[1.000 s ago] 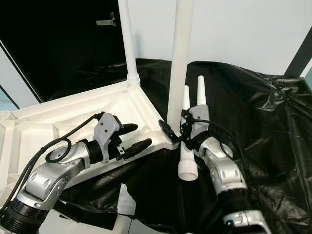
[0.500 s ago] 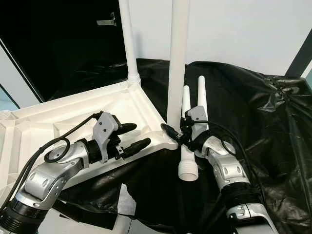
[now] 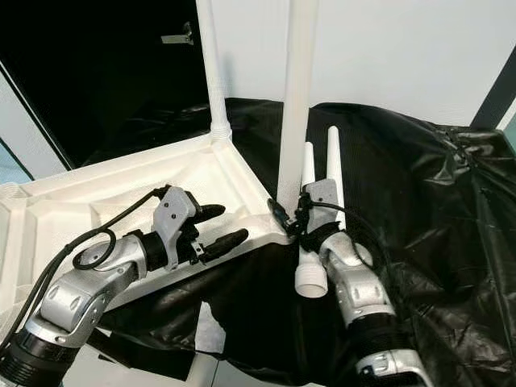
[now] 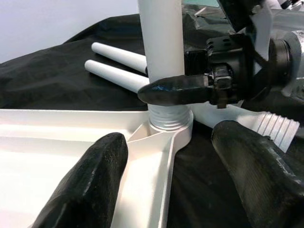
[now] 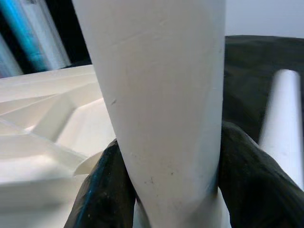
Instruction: Building children table
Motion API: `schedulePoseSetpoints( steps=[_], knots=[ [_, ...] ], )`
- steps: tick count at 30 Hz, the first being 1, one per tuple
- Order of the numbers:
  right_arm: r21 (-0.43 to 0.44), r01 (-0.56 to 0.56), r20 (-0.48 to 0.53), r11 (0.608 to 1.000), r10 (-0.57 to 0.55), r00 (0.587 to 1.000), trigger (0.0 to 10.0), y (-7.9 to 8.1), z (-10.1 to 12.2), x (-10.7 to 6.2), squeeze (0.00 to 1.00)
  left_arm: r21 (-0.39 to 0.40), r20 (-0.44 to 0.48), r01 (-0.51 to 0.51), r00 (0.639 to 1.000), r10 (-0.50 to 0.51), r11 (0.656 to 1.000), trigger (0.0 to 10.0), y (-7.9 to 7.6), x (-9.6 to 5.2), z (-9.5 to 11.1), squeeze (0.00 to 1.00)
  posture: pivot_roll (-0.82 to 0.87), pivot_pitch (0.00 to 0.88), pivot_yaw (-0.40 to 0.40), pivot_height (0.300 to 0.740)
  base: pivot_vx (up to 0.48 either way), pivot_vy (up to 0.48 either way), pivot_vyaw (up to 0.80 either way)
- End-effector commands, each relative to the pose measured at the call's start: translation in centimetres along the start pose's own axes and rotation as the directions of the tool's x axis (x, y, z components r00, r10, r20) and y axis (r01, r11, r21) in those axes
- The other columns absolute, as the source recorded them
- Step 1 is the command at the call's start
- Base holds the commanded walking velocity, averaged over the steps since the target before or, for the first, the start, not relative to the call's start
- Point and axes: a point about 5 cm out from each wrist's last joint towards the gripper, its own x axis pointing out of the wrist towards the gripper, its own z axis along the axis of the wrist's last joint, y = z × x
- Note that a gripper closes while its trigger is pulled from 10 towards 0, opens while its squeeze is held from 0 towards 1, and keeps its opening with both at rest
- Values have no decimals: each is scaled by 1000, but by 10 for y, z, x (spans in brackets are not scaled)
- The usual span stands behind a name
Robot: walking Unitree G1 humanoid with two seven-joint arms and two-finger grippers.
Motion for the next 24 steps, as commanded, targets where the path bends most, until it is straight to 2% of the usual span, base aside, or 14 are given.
schedulePoseSetpoints(
  steps=[1,2,7,8,13,24],
  knots=[
    [0,74,-85,997,-74,994,10000,-9,-15,-6,0,2,-10,49,999,-48,999,10000,-3,-1,-2,0,32,0,6,740,0,0,0],
    [14,209,-110,978,-206,972,10000,-3,-18,-8,0,3,-9,49,999,-49,999,10000,-3,-1,-2,0,34,0,5,740,0,0,0],
    [46,299,-77,953,-295,953,10000,9,-14,-10,0,4,-10,49,999,-49,999,10000,-3,-2,-2,0,33,0,7,740,0,0,0],
    [69,332,-65,941,-327,943,10000,16,-12,-10,0,5,-10,50,999,-50,999,10000,-3,-2,-2,0,32,0,7,740,0,0,0],
    [91,322,-63,942,-317,946,10000,26,-11,-10,0,8,-10,53,999,-53,999,10000,-2,-2,-2,0,25,0,11,740,0,0,0],
    [79,333,-40,940,-331,943,10000,22,-7,-11,0,13,-11,59,998,-58,998,10000,-2,1,-2,0,26,0,9,740,0,0,0]
  ],
)
